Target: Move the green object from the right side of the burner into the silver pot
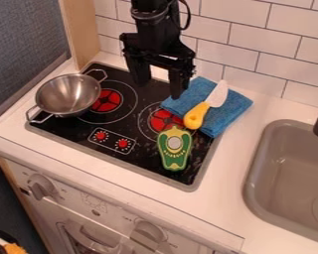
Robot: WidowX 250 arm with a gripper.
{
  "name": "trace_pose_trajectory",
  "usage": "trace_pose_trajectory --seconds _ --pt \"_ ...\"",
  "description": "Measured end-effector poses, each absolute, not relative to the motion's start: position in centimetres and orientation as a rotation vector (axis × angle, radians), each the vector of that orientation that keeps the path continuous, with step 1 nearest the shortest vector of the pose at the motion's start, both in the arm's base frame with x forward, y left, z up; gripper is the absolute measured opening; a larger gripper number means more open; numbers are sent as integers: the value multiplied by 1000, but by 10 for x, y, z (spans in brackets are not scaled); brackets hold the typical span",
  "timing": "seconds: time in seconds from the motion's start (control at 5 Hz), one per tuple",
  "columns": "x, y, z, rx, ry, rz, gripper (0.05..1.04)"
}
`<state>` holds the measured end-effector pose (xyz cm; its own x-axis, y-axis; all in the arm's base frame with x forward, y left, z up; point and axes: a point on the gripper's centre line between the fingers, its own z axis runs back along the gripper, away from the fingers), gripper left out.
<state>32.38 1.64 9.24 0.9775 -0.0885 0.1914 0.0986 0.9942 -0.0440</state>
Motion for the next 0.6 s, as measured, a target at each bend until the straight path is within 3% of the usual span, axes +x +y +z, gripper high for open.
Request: trace_pose_trajectory --seconds 0.6 --pt "315 -10 53 -33 -67 -125 1001"
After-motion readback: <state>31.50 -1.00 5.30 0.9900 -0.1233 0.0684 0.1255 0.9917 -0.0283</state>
